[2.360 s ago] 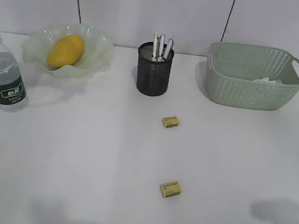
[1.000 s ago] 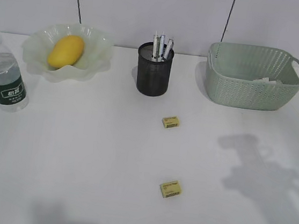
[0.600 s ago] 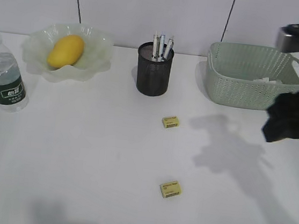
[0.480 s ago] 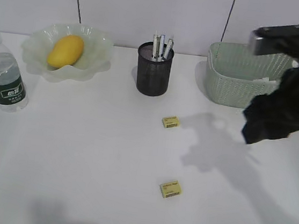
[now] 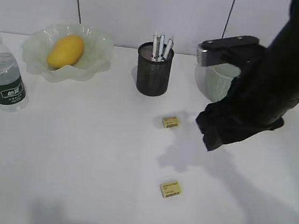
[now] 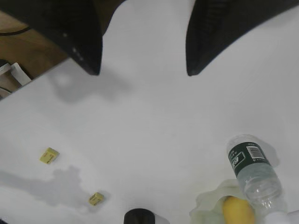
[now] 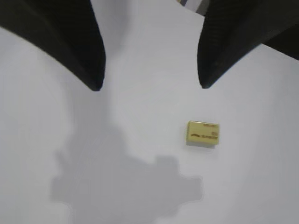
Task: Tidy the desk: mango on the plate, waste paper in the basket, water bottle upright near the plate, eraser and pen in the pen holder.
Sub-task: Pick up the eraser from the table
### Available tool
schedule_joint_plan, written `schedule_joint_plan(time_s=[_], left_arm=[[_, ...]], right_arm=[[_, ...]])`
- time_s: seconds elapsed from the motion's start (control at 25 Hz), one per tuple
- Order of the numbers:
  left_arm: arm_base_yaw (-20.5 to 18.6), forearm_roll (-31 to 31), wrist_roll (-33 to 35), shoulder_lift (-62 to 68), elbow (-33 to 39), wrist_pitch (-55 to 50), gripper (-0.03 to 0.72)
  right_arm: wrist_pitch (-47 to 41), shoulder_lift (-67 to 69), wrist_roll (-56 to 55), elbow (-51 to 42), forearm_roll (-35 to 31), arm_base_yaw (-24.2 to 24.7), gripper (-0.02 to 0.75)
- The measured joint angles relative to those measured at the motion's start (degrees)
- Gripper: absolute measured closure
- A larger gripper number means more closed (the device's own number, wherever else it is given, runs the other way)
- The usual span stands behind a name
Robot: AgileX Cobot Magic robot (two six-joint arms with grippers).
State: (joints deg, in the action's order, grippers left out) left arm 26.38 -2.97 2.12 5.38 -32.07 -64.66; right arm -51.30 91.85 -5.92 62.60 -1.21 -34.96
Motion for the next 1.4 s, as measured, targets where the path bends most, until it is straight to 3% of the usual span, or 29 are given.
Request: schedule_joint_plan(time_s=[0.28, 0.52, 1.08, 1.4], left_arm=[[0.0, -0.12, 0.0, -5.59, 0.0, 0.02, 0.25], [-0.45, -0.26, -0.19, -5.76, 0.0, 0.08, 0.251], [-16.33, -0.26, -0.37, -5.76, 0.0, 0.08, 0.253], [-17.5, -0.28, -0.37, -5.76, 0.0, 0.08, 0.253]], right_arm=[[0.03, 3.99, -5.57, 0.32, -0.05, -3.38, 0.244], [1.15, 7.66, -6.99, 0.36, -4.86, -3.82, 0.244], [7.93, 14.86, -7.18, 0.43, -4.94, -6.87, 0.244], [9.77, 18.75, -7.12, 0.49, -4.46, -6.87, 0.244]])
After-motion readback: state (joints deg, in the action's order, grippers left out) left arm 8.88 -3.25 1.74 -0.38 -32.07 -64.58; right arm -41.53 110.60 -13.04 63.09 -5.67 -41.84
